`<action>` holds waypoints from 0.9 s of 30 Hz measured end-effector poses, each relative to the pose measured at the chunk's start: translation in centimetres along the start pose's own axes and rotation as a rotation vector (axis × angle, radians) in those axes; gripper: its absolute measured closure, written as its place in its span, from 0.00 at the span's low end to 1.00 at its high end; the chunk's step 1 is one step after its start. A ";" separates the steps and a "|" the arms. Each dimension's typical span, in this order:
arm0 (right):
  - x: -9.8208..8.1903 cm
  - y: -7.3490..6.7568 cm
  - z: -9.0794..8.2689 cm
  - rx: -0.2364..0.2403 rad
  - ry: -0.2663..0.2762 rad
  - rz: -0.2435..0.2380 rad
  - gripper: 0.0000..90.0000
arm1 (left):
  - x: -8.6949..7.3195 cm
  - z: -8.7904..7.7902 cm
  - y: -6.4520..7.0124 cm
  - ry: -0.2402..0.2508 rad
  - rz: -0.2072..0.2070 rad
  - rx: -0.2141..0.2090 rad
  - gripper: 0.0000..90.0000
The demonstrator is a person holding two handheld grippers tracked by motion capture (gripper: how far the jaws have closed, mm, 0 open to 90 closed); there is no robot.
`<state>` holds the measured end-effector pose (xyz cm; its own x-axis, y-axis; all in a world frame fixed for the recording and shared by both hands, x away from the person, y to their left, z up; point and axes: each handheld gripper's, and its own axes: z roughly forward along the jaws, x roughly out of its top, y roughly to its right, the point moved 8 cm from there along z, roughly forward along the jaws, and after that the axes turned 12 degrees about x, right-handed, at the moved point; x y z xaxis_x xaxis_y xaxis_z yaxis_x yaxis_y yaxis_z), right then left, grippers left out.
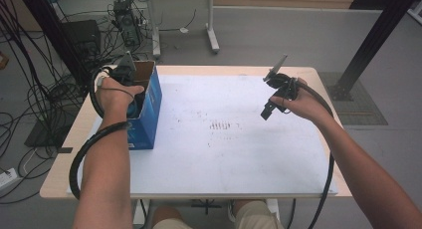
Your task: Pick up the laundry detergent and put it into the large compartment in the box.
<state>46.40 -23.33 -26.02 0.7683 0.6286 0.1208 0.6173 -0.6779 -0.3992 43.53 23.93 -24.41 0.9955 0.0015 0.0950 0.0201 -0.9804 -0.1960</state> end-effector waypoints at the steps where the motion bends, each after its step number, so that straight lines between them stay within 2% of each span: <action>1: 0.0 0.0 0.0 0.000 -0.002 -0.001 0.05 | 0.0 0.0 0.0 0.000 0.000 0.000 0.42; 27: 0.0 0.0 0.0 -0.003 0.000 0.000 0.05 | 0.0 0.0 0.0 0.004 0.002 0.002 0.42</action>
<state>46.35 -23.31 -26.05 0.7683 0.6287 0.1203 0.6177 -0.6789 -0.3968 43.51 23.88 -24.42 0.9951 -0.0015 0.0985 0.0182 -0.9799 -0.1985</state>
